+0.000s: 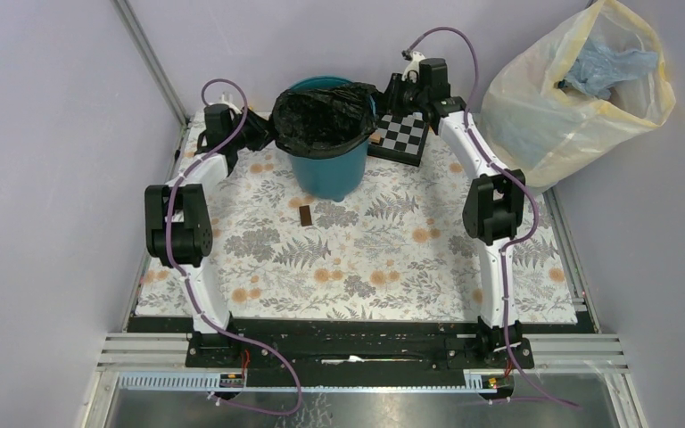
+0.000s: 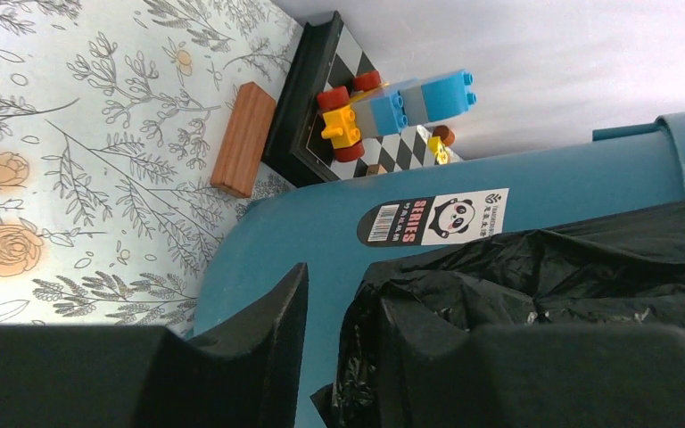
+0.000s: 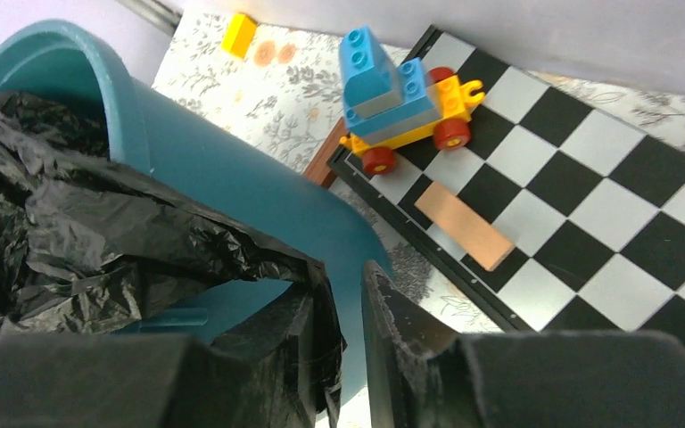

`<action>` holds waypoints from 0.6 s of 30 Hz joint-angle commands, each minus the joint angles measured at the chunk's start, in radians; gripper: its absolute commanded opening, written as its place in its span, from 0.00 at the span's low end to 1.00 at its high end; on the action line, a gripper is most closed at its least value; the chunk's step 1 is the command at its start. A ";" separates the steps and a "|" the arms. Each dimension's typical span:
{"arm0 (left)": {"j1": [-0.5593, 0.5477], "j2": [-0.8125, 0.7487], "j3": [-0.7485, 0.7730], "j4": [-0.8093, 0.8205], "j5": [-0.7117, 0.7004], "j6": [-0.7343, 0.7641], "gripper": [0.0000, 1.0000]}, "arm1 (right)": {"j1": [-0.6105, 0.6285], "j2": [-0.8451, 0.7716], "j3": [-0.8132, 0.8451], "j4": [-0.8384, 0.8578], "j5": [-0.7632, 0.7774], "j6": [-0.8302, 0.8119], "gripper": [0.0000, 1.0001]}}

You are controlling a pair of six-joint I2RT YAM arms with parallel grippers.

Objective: Put the trash bags into the trash bin

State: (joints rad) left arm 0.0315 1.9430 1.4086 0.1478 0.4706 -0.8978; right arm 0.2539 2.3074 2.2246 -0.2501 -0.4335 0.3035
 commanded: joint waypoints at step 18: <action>-0.082 0.231 0.225 0.075 0.349 0.013 0.39 | 0.032 0.039 -0.068 0.048 -0.217 0.042 0.18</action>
State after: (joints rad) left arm 0.0105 2.1212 1.5730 0.2104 0.6460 -0.8856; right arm 0.2626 2.3543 2.1918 -0.2008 -0.6212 0.3672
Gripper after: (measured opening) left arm 0.388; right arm 0.186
